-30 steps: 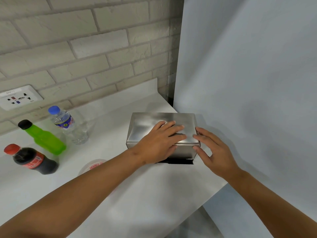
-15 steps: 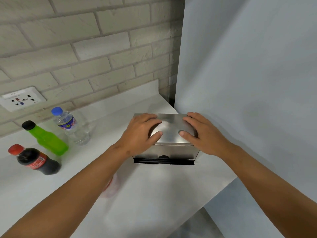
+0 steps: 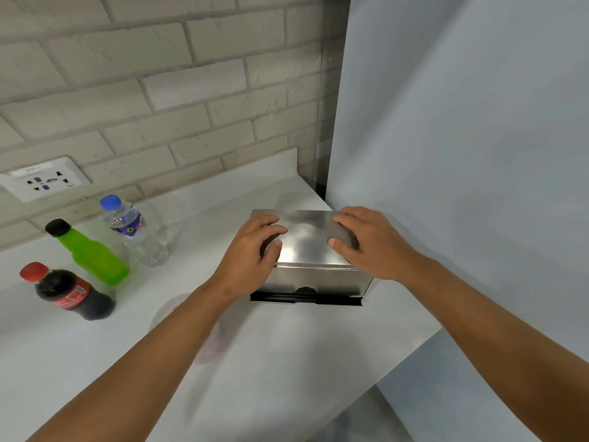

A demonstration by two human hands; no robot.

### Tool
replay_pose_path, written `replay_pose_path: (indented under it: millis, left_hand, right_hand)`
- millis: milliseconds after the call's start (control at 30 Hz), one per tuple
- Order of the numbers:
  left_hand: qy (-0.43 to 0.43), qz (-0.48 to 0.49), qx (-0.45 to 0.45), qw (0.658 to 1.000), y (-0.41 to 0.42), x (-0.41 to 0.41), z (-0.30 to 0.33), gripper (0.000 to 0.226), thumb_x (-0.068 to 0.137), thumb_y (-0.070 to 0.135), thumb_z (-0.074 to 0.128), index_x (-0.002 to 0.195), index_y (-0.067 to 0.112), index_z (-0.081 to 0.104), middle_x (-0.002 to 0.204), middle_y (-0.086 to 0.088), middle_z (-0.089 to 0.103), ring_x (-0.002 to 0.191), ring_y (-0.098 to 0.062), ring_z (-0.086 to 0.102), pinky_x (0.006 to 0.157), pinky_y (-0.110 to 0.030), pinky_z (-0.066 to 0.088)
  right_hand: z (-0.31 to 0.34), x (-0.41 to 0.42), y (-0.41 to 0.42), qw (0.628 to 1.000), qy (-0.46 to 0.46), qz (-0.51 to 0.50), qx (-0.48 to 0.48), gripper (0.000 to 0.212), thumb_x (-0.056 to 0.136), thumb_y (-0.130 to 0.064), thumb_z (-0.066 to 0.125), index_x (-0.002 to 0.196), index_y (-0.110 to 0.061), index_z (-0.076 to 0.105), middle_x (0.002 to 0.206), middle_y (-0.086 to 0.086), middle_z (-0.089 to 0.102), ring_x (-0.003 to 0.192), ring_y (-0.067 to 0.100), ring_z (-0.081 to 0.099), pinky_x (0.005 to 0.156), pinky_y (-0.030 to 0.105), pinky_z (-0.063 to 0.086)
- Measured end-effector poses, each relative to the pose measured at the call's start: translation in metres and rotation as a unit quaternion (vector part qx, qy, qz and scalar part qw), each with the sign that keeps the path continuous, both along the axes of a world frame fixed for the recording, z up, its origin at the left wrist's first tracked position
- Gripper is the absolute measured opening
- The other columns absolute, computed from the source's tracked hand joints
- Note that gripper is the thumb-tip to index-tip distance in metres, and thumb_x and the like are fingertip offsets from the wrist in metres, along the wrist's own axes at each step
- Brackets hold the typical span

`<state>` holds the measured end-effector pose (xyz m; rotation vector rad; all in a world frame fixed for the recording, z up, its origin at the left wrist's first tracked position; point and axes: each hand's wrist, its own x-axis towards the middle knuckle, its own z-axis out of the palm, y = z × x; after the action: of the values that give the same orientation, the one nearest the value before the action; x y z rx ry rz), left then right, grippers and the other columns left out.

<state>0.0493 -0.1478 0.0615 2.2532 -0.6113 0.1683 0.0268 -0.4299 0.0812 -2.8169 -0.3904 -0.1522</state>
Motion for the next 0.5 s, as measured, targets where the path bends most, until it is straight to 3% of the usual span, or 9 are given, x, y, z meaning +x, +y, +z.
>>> replay_pose_path:
  millis: [133,267,333,433,500]
  left_hand:
    - [0.036,0.054,-0.036,0.997,0.007,-0.016,-0.01,0.043,0.106,0.013,0.059,0.149,0.012,0.056,0.161,-0.006,0.043,0.149,-0.014,0.038,0.12,-0.042,0.041]
    - [0.074,0.097,-0.076,0.99,0.012,-0.027,-0.015,0.055,0.109,0.019,0.053,0.161,0.014,0.037,0.167,0.001,0.038,0.153,-0.014,0.035,0.126,-0.036,0.03]
    - [0.083,0.101,-0.091,0.987,0.013,-0.028,-0.016,0.056,0.11,0.021,0.053,0.162,0.016,0.034,0.163,0.009,0.039,0.149,-0.006,0.037,0.124,-0.026,0.031]
    - [0.091,0.103,-0.105,0.985,0.014,-0.027,-0.017,0.056,0.109,0.021,0.055,0.162,0.017,0.036,0.158,0.015,0.041,0.138,0.018,0.041,0.115,-0.009,0.033]
    - [0.095,0.103,-0.105,0.985,0.015,-0.027,-0.017,0.056,0.109,0.022,0.055,0.162,0.017,0.037,0.159,0.013,0.042,0.14,0.013,0.041,0.118,-0.016,0.035]
  right_hand:
    - [0.006,0.004,0.026,0.999,-0.002,0.05,-0.019,0.047,0.101,-0.04,0.06,0.137,-0.01,0.062,0.141,0.012,0.062,0.129,0.034,0.056,0.11,0.048,0.041]
    - [0.009,0.014,0.054,0.996,0.008,0.084,-0.042,0.052,0.104,-0.043,0.052,0.147,-0.014,0.054,0.152,0.006,0.053,0.134,0.031,0.048,0.111,0.048,0.037]
    - [0.009,0.018,0.066,0.995,0.008,0.087,-0.056,0.053,0.105,-0.046,0.049,0.148,-0.016,0.053,0.153,0.003,0.052,0.134,0.029,0.048,0.11,0.048,0.037]
    - [0.009,0.023,0.072,0.994,0.013,0.086,-0.063,0.053,0.105,-0.047,0.047,0.147,-0.016,0.052,0.152,0.002,0.051,0.134,0.027,0.049,0.108,0.048,0.039]
    - [0.009,0.024,0.07,0.993,0.02,0.09,-0.073,0.054,0.106,-0.048,0.045,0.15,-0.017,0.049,0.156,0.002,0.048,0.136,0.027,0.046,0.111,0.048,0.037]
